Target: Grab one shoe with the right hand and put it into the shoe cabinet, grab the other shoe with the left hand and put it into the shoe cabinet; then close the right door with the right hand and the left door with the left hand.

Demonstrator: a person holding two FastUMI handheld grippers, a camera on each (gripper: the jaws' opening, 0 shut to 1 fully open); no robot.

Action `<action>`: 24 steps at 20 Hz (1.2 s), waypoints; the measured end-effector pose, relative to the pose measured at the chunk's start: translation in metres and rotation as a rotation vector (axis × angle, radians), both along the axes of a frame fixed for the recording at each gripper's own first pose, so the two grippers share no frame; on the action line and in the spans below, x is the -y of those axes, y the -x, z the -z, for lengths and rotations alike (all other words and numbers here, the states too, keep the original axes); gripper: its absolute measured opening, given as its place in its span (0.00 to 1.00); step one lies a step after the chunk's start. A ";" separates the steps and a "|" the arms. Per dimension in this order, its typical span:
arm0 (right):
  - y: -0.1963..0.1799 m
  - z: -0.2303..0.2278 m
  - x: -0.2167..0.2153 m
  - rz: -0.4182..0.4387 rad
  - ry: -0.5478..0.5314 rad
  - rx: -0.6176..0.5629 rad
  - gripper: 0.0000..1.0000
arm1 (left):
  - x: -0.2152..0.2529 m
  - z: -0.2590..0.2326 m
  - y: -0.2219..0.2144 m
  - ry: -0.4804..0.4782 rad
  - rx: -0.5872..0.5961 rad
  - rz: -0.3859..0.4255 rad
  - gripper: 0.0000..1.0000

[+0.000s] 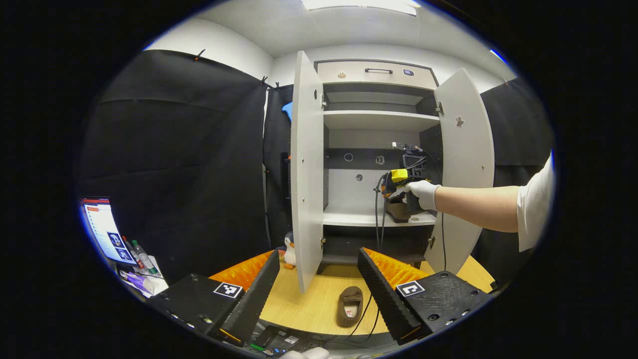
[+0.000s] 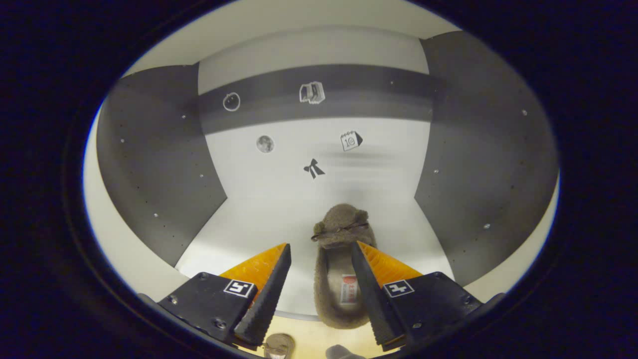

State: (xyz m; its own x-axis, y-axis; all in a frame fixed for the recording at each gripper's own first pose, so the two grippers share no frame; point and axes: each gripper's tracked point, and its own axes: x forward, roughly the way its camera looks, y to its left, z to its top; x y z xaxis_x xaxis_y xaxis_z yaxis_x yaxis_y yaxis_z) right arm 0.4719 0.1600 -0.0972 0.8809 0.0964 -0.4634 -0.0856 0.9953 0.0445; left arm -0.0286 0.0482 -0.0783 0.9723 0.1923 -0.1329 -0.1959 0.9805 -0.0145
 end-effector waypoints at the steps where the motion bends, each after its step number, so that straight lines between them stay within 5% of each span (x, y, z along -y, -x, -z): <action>1: 0.011 -0.010 0.001 -0.006 -0.001 0.031 0.82 | -0.001 -0.001 0.002 0.000 0.002 0.003 0.96; 4: 0.054 -0.035 0.003 -0.036 -0.011 0.117 0.82 | -0.004 -0.001 0.009 0.001 0.008 0.019 0.96; 6: 0.090 -0.046 0.006 -0.059 -0.021 0.168 1.00 | -0.005 -0.001 0.012 -0.004 0.012 0.032 0.96; 17: 0.298 -0.054 0.042 -0.067 -0.019 0.405 0.98 | 0.000 0.006 0.001 -0.037 0.025 0.137 0.96; 24: 0.398 -0.010 0.071 -0.059 -0.019 0.401 0.98 | 0.019 0.029 -0.018 -0.030 -0.004 0.202 0.96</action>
State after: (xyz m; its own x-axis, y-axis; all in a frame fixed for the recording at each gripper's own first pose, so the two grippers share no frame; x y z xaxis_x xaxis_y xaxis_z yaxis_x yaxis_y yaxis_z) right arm 0.0735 0.0891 -0.0872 0.9841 0.1574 -0.0822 -0.1568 0.9875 0.0146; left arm -0.0103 0.0291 -0.1071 0.9910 -0.0028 -0.1339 0.0049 0.9999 0.0154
